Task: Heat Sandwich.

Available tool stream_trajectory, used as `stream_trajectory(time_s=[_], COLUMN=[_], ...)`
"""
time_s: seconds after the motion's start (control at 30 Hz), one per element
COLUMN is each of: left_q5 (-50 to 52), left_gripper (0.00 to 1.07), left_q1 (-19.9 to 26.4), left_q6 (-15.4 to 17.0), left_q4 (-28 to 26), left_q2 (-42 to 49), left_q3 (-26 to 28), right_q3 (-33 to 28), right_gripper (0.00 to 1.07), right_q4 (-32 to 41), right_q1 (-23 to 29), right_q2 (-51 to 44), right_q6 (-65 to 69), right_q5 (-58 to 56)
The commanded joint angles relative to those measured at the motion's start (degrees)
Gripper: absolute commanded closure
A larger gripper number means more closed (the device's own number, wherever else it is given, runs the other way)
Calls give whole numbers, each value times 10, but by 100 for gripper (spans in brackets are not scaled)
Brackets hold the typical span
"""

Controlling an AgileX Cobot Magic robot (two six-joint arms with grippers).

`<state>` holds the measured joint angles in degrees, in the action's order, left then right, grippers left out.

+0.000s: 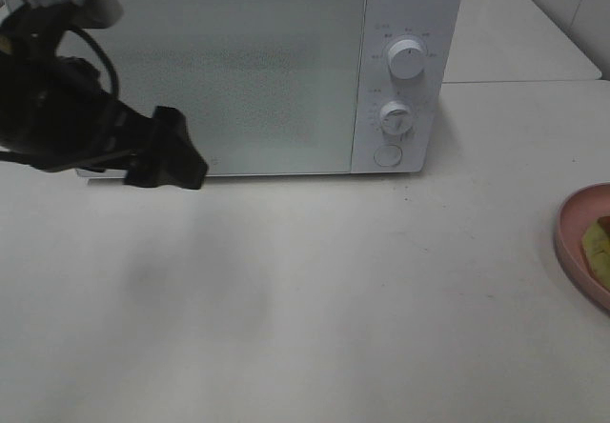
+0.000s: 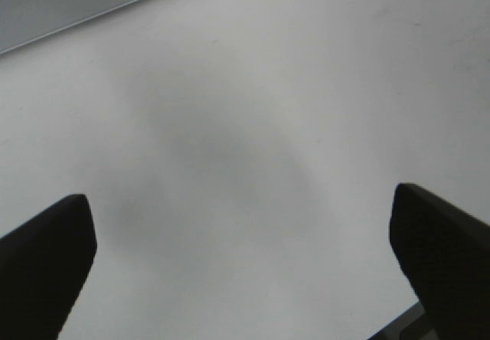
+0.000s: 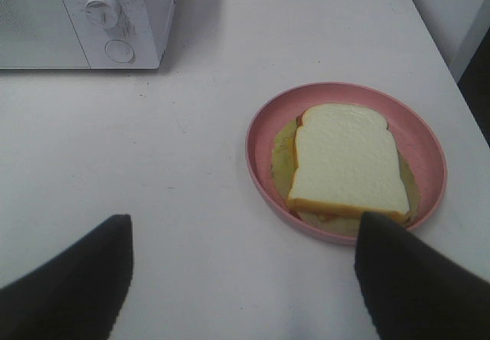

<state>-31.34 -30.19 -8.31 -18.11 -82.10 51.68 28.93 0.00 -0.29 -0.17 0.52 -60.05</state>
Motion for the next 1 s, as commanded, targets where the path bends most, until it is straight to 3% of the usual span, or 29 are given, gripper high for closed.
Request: stream_trajectory(time_s=[0.03,0.2,0.33,0.4,0.6,0.87,1.0], left_q5=[-79,-148,-175,-203,-270,-289,-289], left_gripper=[5,5,5,5,5,5,5], left_q1=[61,133,174,217,296,321,321], left_q6=[3,5,30,48,56,63,63], left_q4=[12,36,51,73,136,138,140], left_q2=[38,83,112,138,197,269,320], left_q3=[1,1,1,0,-1,-7,-52], right_q3=[-1,-1,-1,-1,-1,-1,-1], right_gripper=[31,31,31,31,31,31,31], right_q4=[0,0,0,0,0,0,0], right_q1=[-4,-4,-4,-4,-4,-4,-4], right_q2=[-15,-15,-15,-15,-15,-15,-15], right_q6=[-2,-2,-2,-2,-2,-2,-2], right_q5=[6,6,6,6,6,6,6])
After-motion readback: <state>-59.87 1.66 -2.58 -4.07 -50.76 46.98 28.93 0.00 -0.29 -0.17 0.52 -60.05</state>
